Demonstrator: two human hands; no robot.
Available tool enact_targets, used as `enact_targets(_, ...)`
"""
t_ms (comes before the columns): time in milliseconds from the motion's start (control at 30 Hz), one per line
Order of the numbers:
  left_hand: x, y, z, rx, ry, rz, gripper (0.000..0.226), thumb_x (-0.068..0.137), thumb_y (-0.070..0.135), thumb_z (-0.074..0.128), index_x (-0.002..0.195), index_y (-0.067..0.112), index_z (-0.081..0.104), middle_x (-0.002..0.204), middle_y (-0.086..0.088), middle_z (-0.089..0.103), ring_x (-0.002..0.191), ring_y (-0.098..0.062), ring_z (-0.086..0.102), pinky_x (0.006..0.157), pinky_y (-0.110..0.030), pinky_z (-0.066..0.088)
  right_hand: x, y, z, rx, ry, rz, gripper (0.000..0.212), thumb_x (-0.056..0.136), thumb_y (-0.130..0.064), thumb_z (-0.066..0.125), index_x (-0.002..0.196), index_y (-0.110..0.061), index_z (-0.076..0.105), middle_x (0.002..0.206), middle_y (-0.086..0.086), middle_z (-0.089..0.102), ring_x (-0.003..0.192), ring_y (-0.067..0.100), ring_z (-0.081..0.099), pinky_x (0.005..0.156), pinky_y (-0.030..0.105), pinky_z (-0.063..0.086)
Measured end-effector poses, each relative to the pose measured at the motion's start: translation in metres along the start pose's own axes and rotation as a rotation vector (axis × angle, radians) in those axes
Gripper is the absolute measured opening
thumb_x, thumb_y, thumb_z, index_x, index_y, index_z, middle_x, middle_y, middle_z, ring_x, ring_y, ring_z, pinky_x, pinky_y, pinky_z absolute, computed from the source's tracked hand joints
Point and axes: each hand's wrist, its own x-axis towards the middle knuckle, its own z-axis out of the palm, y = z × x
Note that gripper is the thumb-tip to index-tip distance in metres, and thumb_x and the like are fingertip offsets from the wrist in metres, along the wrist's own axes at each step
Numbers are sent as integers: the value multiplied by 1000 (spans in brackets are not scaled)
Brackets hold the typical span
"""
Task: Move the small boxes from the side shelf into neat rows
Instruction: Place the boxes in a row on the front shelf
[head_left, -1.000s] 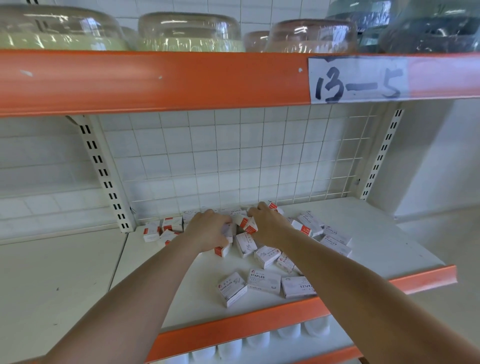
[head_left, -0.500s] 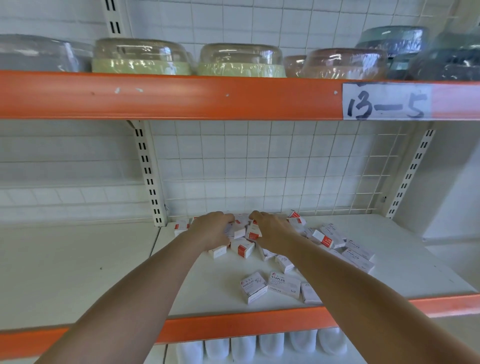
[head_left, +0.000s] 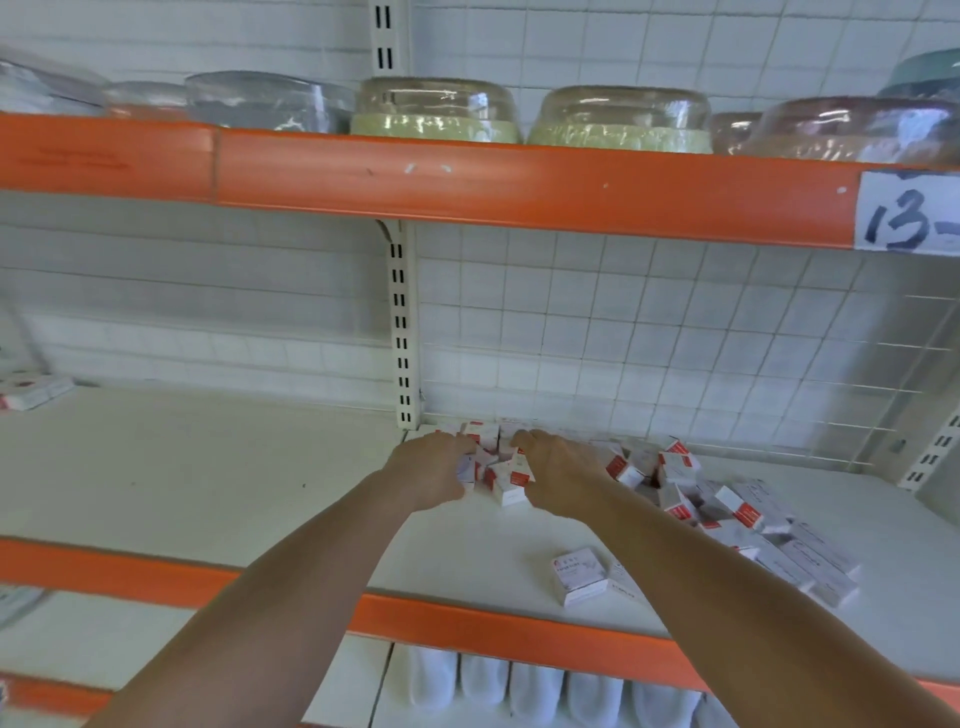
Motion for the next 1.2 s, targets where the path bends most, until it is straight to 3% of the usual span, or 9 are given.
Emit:
enact_targets(167, -21, -34, -5, -34, 30, -49, 38, 84, 18, 59, 122, 18, 54, 116, -3, 58, 109, -24, 54, 77, -30, 41, 14, -31, -6, -36, -7, -57, 55, 90, -16, 58, 140, -20, 35, 135, 4, 49, 119, 27, 53, 94, 38, 47)
enact_targets(433, -61, -98, -24, -25, 73, -98, 30, 83, 18, 61, 113, 15, 55, 109, -3, 59, 102, -23, 55, 76, -30, 43, 26, -103, -14, -21, -8, -112, 57, 90, -16, 57, 142, -19, 33, 137, 3, 46, 121, 25, 50, 93, 38, 45)
enact_targets(733, -117, -181, -46, 9, 116, -89, 33, 86, 26, 61, 118, 21, 54, 114, 1, 59, 105, -22, 54, 73, -27, 37, 28, -207, -19, -27, -10, -80, 55, 89, -10, 55, 139, -17, 35, 133, 4, 49, 118, 26, 52, 87, 38, 47)
enact_targets(900, -147, -227, -58, 14, 136, -87, 30, 88, 29, 58, 117, 25, 53, 113, 3, 56, 104, -20, 54, 73, -25, 35, 32, -265, -18, 0, -6, -93, 56, 92, -13, 51, 143, -24, 31, 131, 5, 48, 115, 27, 53, 86, 38, 48)
enact_targets(1200, -199, -311, -62, -26, 161, -125, 29, 87, 30, 60, 116, 25, 55, 108, 1, 55, 102, -21, 55, 72, -25, 36, 48, -360, -15, -8, -1, -185, 43, 96, -18, 47, 138, -27, 43, 133, 6, 45, 117, 28, 52, 88, 37, 46)
